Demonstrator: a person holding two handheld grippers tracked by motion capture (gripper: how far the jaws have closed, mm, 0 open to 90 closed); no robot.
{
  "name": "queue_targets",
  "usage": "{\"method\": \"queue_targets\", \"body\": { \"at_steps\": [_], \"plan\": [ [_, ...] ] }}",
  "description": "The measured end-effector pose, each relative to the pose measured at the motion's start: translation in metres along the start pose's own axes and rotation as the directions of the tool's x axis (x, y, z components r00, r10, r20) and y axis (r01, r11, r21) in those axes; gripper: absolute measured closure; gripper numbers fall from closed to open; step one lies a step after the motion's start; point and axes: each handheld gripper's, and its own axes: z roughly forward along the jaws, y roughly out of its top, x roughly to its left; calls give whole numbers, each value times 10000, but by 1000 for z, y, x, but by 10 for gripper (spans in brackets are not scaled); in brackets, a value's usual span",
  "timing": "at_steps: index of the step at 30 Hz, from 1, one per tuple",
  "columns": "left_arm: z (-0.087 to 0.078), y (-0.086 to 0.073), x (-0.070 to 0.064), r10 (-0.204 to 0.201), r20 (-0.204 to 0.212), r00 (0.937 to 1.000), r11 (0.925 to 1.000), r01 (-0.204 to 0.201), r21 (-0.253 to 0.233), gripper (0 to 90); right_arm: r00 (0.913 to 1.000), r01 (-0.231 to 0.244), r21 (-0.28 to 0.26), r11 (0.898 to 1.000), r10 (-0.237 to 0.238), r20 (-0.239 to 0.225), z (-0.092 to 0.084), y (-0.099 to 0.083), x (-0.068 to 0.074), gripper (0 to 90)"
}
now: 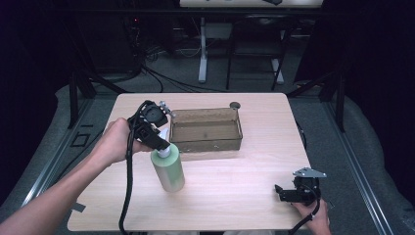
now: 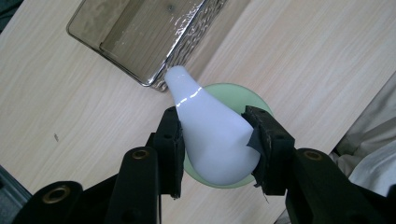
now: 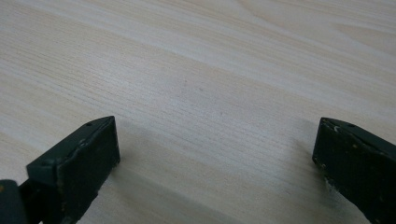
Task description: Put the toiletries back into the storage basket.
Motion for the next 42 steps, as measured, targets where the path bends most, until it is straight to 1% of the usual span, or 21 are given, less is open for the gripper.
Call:
{"method": "queue_targets", "body": {
  "at_steps": [2, 6, 8, 14, 16, 18, 20, 21, 22, 24, 28, 30, 31, 34, 36, 38, 39, 40, 41, 42],
  "plan": [
    [0, 0, 0, 30, -99, 9999, 10000, -30, -32, 620, 10000, 1, 4, 10000, -1, 0, 0, 0, 0, 0],
    [-1, -1, 1, 62, -173, 9998, 10000, -62, -16, 622, 10000, 1, 0, 10000, -1, -2, 0, 0, 0, 0],
    [0, -2, 2, 85, -222, 9997, 9999, -87, -81, 622, 10000, 0, -1, 10000, 0, -1, 0, 0, 0, 0],
    [0, 0, 3, 84, -155, 9998, 10000, -83, 42, 617, 10000, 7, 8, 10000, -7, -2, 0, 0, 0, 0],
    [-3, 2, 3, -1, -78, 10000, 9999, 0, -117, 601, 10000, 2, 2, 10000, -2, -2, 0, 0, 0, 0],
    [-6, 4, 5, -65, 3, 10000, 9999, 65, -125, 583, 10000, 7, 12, 10000, -7, -5, 0, 0, 0, 0],
    [-6, 6, 6, -40, 59, 10000, 10000, 40, 71, 581, 10000, 4, 11, 10000, -4, -4, 0, 0, 0, 0],
    [-4, 7, 6, -65, 168, 9998, 9997, 60, 254, 578, 10000, 8, 16, 10000, -8, -12, 0, 0, 0, 1],
    [-4, 7, 6, -65, 168, 9998, 9997, 60, 254, 576, 10000, 8, 16, 10000, -8, -12, 0, 0, 0, 1],
    [-1, 9, 6, -64, 297, 9995, 9989, 50, 465, 574, 10000, -9, -7, 10000, 9, -20, 0, 0, 0, 0],
    [2, 13, 7, -43, 308, 9995, 9964, 16, 853, 606, 10000, -13, -7, 10000, 13, -20, 0, 0, 0, 1],
    [2, 17, 7, 29, 322, 9995, 9932, -66, 1162, 608, 10000, -10, -12, 10000, 10, -24, 0, 0, 0, 1],
    [2, 17, 7, 29, 322, 9995, 9932, -66, 1162, 607, 10000, -10, -12, 10000, 10, -24, 0, 0, 0, 1],
    [2, 20, 7, 169, 271, 9995, 9895, -206, 1427, 608, 10000, -10, -14, 10000, 10, -23, 0, 0, 0, 1],
    [2, 21, 7, 154, 291, 9995, 9883, -196, 1512, 610, 10000, -9, -9, 10000, 9, -27, 0, 0, 0, 1],
    [2, 22, 6, 238, 197, 9995, 9880, -265, 1523, 615, 10000, -9, -12, 10000, 9, -28, 0, 0, 0, 1],
    [2, 23, 6, 379, 142, 9992, 9861, -397, 1614, 620, 10000, -10, -12, 10000, 10, -24, 0, 0, 0, 1],
    [2, 23, 6, 379, 142, 9992, 9861, -397, 1614, 621, 10000, -6, -11, 10000, 6, -31, 0, 0, 0, 1],
    [2, 24, 5, 516, 127, 9986, 9846, -530, 1664, 622, 10000, -5, -12, 10000, 5, -31, 0, 0, 0, 1],
    [2, 24, 5, 516, 127, 9986, 9846, -530, 1664, 623, 10000, -10, -15, 10000, 10, -25, 0, 0, 0, 1]
  ]
}}
